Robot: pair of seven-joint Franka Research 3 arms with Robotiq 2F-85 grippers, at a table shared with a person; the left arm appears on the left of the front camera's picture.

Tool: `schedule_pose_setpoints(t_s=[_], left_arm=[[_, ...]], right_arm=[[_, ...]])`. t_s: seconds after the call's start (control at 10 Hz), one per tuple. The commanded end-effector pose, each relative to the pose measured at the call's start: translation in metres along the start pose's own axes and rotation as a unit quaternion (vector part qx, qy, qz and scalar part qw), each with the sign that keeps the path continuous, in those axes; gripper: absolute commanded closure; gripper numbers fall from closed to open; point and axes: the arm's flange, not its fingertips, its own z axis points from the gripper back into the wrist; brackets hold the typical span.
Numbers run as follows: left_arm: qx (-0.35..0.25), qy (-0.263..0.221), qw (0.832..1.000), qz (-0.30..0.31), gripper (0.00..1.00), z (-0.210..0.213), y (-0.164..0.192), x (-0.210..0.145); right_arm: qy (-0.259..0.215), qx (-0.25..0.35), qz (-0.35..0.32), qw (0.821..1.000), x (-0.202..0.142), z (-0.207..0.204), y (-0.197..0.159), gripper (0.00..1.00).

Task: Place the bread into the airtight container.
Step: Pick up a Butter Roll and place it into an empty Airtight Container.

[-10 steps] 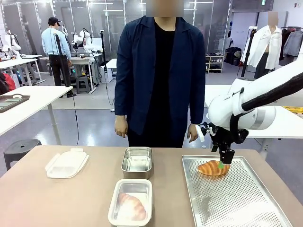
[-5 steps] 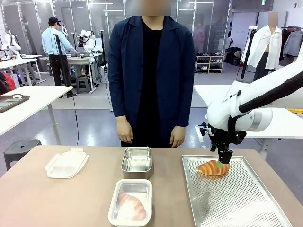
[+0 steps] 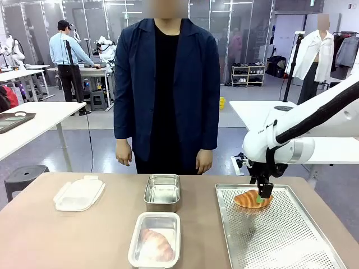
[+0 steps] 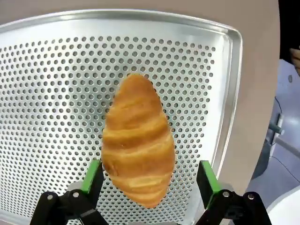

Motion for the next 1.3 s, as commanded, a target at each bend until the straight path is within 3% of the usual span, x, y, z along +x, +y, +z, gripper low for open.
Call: schedule_pose_setpoints(t_s=[0.0, 0.4, 0.5, 0.6, 0.8, 1.0, 1.2], left_arm=[[-0.005, -0.003, 1.000, -0.003, 0.00, 0.002, -0.001, 0.002], [-0.005, -0.003, 1.000, -0.003, 0.00, 0.002, -0.001, 0.002], [-0.005, -0.003, 1.000, -0.003, 0.00, 0.002, -0.001, 0.002], [-0.005, -0.003, 1.000, -0.003, 0.00, 0.002, -0.001, 0.002], [-0.005, -0.003, 1.000, -0.003, 0.00, 0.002, -0.001, 0.002], [-0.005, -0.003, 1.000, -0.003, 0.00, 0.002, -0.001, 0.002], [-0.005, -0.003, 1.000, -0.003, 0.00, 0.002, -0.001, 0.002]], right_arm=[[0.005, 0.025, -0.006, 1.000, 0.006, -0.008, -0.011, 0.00], [0.010, 0.064, -0.012, 0.998, 0.007, -0.026, -0.017, 0.00], [0.011, 0.061, -0.011, 0.998, 0.008, -0.026, -0.018, 0.18], [0.013, 0.059, -0.009, 0.998, 0.008, -0.025, -0.018, 0.59], [0.010, 0.060, -0.009, 0.998, 0.009, -0.022, -0.017, 1.00], [0.009, 0.063, -0.010, 0.998, 0.009, -0.022, -0.016, 1.00], [0.001, 0.064, -0.014, 0.998, 0.008, -0.011, -0.011, 0.89]])
